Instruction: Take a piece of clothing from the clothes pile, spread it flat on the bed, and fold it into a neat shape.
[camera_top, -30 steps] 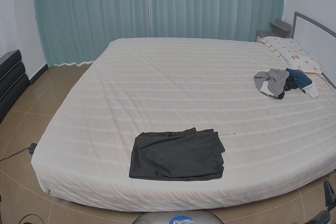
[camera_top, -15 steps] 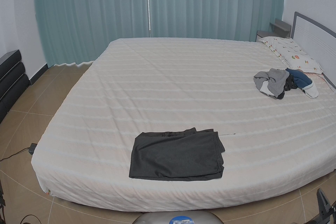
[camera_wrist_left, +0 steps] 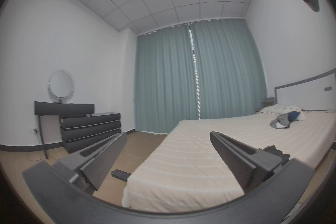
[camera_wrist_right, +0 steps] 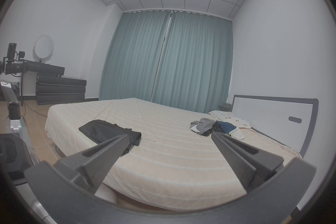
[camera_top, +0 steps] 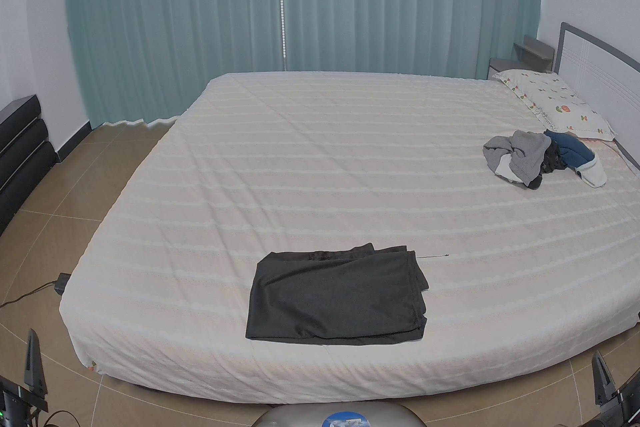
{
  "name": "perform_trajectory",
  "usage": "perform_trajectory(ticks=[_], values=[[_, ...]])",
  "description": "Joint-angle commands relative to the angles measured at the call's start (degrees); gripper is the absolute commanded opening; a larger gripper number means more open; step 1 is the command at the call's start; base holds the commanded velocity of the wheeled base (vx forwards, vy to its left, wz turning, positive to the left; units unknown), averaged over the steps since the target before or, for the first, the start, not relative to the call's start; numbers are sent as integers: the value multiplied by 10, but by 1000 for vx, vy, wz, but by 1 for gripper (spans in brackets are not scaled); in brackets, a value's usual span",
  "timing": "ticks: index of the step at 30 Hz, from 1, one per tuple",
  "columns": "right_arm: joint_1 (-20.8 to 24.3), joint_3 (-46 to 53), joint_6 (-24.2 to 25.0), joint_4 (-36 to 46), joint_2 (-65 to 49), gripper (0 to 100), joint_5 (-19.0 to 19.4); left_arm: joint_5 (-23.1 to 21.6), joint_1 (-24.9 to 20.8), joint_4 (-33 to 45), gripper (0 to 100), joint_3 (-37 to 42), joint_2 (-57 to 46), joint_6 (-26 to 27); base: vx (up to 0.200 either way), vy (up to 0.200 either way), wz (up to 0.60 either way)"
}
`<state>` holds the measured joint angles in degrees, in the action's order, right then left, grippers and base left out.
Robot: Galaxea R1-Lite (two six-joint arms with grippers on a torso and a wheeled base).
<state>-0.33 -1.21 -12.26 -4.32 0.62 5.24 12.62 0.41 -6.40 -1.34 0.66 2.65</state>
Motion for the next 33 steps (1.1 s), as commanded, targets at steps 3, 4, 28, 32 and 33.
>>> perform_trajectory(ticks=[3, 4, 28, 32, 33], values=[[0, 11, 19, 0, -4, 100, -3, -41, 0, 31, 100, 13, -7, -60, 0, 0, 0], [0, 11, 26, 0, -5, 100, -5, -55, 0, 33, 100, 13, -7, -66, 0, 0, 0], [0, 9, 120, 46, -4, 100, -41, -136, -1, 64, 100, 12, -7, -26, 0, 0, 0], [0, 9, 120, 47, -4, 100, -41, -131, -1, 64, 100, 12, -7, -26, 0, 0, 0], [0, 9, 120, 47, -4, 100, -41, -131, -1, 64, 100, 12, -7, -26, 0, 0, 0]])
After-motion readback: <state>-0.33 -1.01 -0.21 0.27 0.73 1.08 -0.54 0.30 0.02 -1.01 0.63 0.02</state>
